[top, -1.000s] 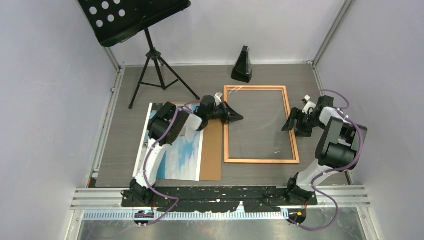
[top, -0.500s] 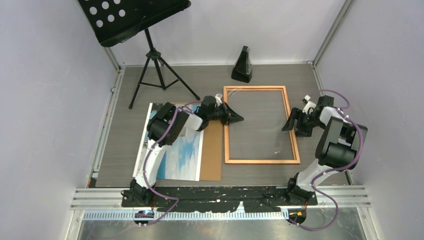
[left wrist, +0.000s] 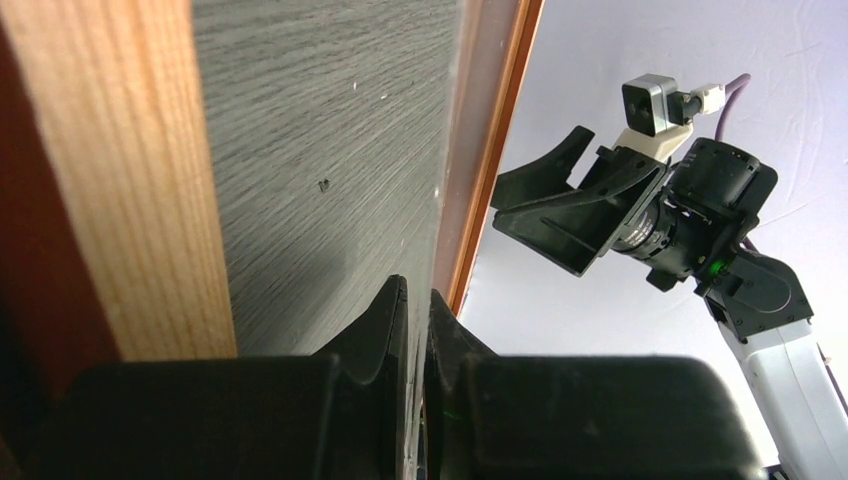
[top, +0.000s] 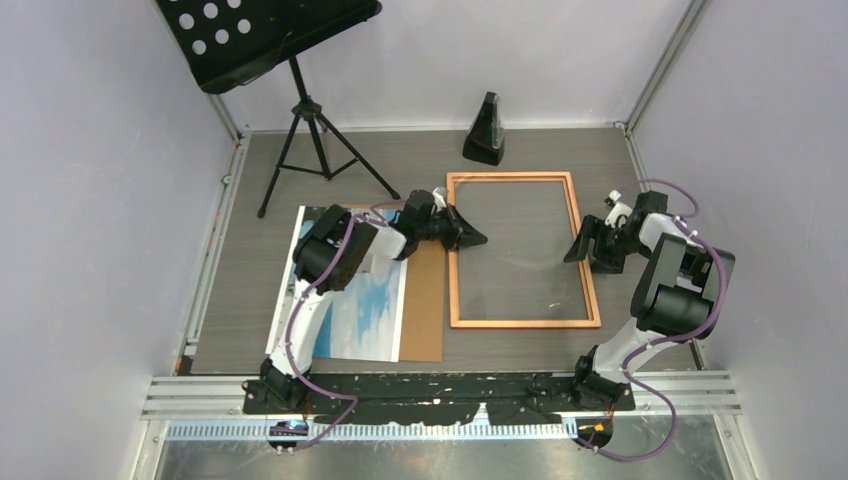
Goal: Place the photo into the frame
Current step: Place the photo frame item in the photo frame.
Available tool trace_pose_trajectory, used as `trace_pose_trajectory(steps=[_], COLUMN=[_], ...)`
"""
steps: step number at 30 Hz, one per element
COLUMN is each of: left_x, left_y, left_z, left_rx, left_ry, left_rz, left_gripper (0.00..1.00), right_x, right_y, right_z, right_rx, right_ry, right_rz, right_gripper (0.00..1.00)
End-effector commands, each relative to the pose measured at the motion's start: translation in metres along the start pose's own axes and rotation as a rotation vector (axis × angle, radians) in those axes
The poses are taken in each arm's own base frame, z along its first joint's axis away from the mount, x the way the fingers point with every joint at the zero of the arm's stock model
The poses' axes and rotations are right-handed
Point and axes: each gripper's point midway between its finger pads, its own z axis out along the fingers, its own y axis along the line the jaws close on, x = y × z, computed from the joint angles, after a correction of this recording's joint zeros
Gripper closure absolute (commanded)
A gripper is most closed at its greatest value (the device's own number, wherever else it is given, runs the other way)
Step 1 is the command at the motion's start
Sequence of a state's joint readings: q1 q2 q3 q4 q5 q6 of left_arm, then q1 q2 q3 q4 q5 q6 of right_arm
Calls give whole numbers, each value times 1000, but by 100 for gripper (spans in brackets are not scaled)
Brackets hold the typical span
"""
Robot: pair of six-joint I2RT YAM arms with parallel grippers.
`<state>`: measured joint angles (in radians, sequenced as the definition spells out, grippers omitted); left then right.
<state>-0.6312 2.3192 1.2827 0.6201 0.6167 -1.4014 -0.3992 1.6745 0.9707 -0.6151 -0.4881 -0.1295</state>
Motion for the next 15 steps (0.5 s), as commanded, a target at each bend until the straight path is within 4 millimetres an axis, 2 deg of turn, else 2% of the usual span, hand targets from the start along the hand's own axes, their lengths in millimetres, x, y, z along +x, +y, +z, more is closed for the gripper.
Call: trace_pose_trajectory(steps=[1, 10, 15], left_x=[28, 29, 29], left_y=[30, 30, 28], left_z=[6, 8, 8], left_rx=[-116, -129, -135], left_ry=[92, 109, 113], left_rz=[-80, -92, -92], left_gripper=[93, 90, 85], right_x=[-7, -8, -8], right_y=[5, 5, 3], right_z=[-2, -3, -5], right_rx=[-5, 11, 36], right_ry=[-14, -12, -9], right_rz=[-35, -50, -67], right_gripper=[22, 22, 22])
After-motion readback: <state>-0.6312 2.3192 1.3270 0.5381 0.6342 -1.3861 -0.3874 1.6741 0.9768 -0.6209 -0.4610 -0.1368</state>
